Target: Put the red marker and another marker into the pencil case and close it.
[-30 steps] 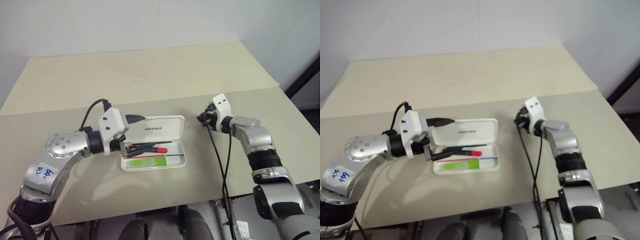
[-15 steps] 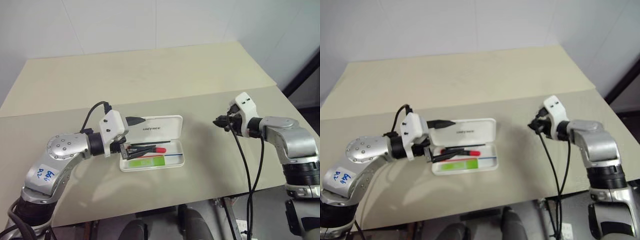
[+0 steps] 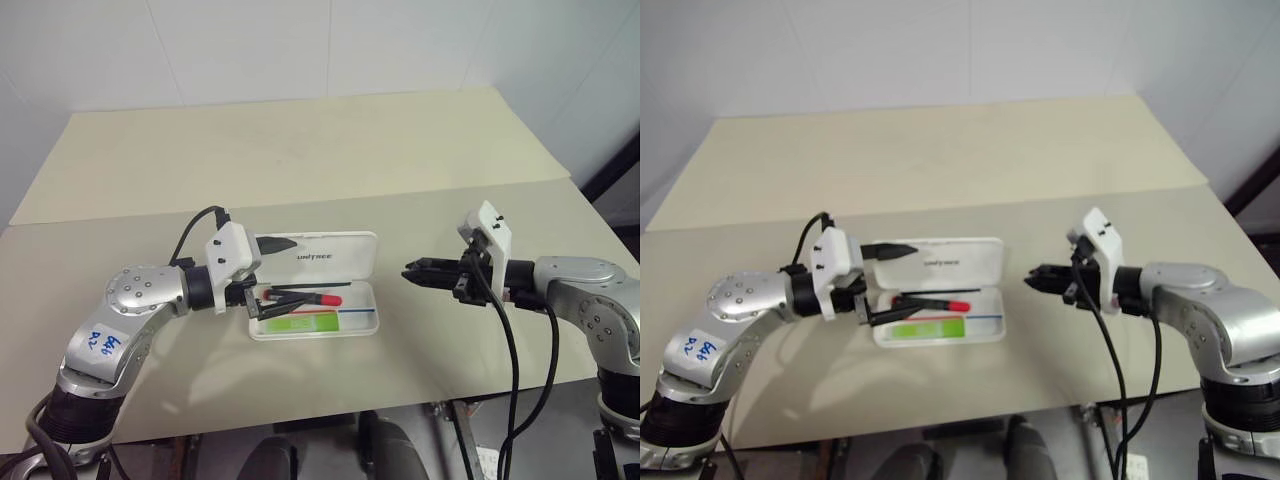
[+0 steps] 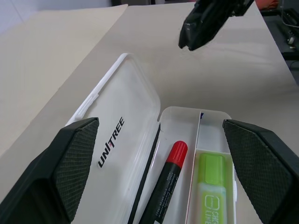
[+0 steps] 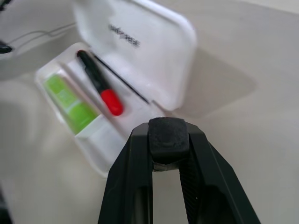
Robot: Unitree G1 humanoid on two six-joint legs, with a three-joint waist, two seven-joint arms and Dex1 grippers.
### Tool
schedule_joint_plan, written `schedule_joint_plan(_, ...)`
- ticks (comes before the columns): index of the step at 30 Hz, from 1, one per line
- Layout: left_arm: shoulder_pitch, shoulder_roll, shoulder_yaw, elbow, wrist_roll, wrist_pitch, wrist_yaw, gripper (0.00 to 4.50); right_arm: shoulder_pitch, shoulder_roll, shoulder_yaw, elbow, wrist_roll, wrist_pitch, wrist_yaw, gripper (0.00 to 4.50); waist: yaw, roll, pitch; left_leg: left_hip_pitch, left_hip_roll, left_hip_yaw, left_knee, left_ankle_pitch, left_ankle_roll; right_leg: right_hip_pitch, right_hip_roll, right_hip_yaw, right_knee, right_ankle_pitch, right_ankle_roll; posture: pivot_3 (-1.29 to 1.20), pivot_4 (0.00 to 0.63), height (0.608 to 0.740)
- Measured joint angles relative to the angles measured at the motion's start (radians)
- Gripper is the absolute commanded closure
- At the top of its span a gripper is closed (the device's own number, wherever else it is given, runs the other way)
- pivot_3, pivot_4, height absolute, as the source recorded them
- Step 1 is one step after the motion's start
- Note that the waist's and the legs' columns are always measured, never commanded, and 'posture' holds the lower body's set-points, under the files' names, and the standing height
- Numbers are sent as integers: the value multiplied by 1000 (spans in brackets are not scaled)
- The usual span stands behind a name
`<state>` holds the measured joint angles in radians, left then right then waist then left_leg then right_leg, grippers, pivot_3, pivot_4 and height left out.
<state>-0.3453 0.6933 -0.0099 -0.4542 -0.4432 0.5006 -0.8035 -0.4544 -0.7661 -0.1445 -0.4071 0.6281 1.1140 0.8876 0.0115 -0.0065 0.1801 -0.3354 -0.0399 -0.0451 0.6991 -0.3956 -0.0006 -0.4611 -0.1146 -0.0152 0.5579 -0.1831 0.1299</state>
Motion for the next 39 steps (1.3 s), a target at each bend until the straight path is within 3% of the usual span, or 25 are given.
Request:
schedule_joint_plan(9, 25, 5, 13, -10, 0, 1, 5, 0, -20, -9, 154, 40, -27, -183, 99, 4071, -1, 0, 0, 0, 0, 0, 0, 0, 0, 0, 0, 0, 0, 0, 0, 0, 150, 740)
schedule_joint_plan(17, 117, 90, 36, -83, 0, -4, -39, 0, -57, 11, 300, 180, -118, -366, 200, 4071, -11, 0, 0, 0, 0, 0, 0, 0, 0, 0, 0, 0, -1, 0, 0, 0, 150, 740)
schedule_joint_plan(24, 181, 147, 86, -94, 0, -28, -78, 0, -71, 34, 337, 220, -155, -424, 246, 4071, -10, 0, 0, 0, 1, 0, 0, 0, 0, 0, 0, 0, -1, 0, 0, 0, 150, 740)
schedule_joint_plan(39, 187, 147, 100, -121, -1, -31, -64, 0, -71, 93, 379, 223, -171, -426, 246, 4071, -12, 0, 0, 0, 1, 0, 0, 0, 0, 0, 0, 0, -1, 0, 0, 0, 150, 740)
